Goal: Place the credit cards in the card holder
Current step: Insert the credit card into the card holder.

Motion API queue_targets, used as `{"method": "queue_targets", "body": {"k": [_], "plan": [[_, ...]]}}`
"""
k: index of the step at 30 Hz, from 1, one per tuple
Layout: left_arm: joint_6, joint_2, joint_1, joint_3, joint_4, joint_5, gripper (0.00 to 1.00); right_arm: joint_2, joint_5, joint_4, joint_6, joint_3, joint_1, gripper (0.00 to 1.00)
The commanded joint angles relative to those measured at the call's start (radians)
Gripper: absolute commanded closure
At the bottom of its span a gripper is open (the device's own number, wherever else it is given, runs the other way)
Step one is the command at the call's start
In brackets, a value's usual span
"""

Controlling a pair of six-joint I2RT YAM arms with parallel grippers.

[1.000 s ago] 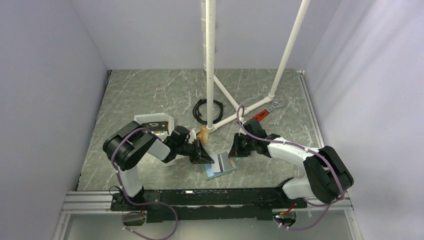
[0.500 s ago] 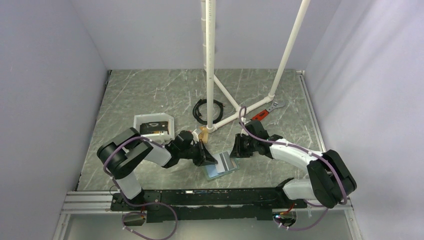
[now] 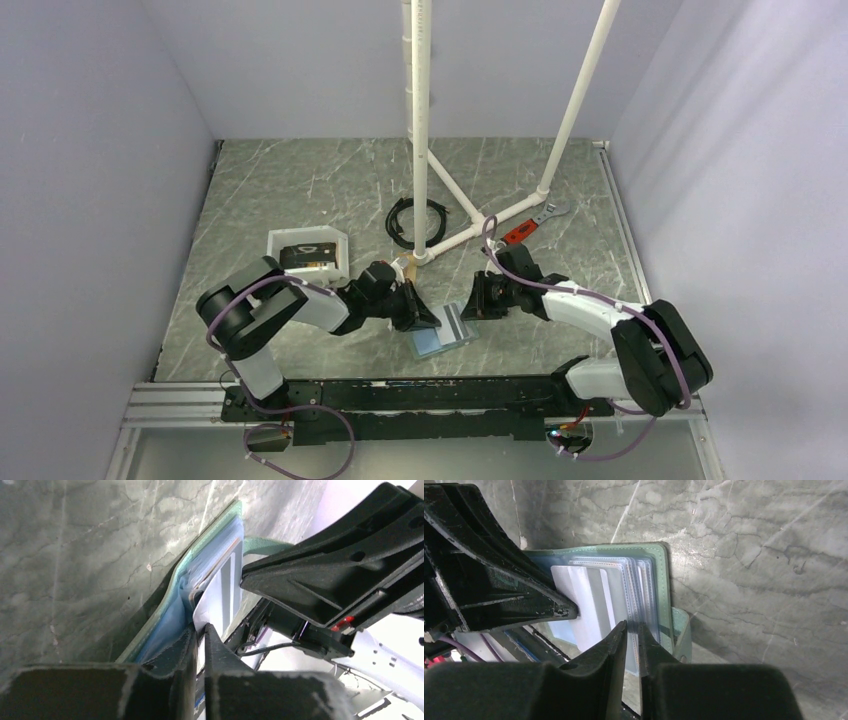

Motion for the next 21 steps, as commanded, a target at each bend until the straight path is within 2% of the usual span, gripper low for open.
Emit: {"method": "queue_targets", "body": {"k": [1,4,8,14,21], "plan": [[0.022,0.012,-0.039,0.071,-0.108,-0.078,0.79,0.009,-0.076,0.084,0.052,-0.035,0.013,0.87],[0.034,-0.067,-0.043,0.03,-0.205,-0.114,0.62,-0.02,-0.037,0.054,0.048,-0.032,0.012,0.89],[0.082,-0.161,-0.047,0.046,-0.356,-0.153,0.52,-0.018,-0.032,0.056,0.042,-0.037,0.011,0.9],[0.111,-0.144,-0.055,0.1,-0.419,-0.139,0.52,-0.007,-0.028,0.059,0.035,-0.032,0.011,0.91],[0.133,-0.042,-0.083,0.191,-0.333,-0.096,0.54,-0.023,-0.018,0.047,0.032,-0.03,0.011,0.91]]}}
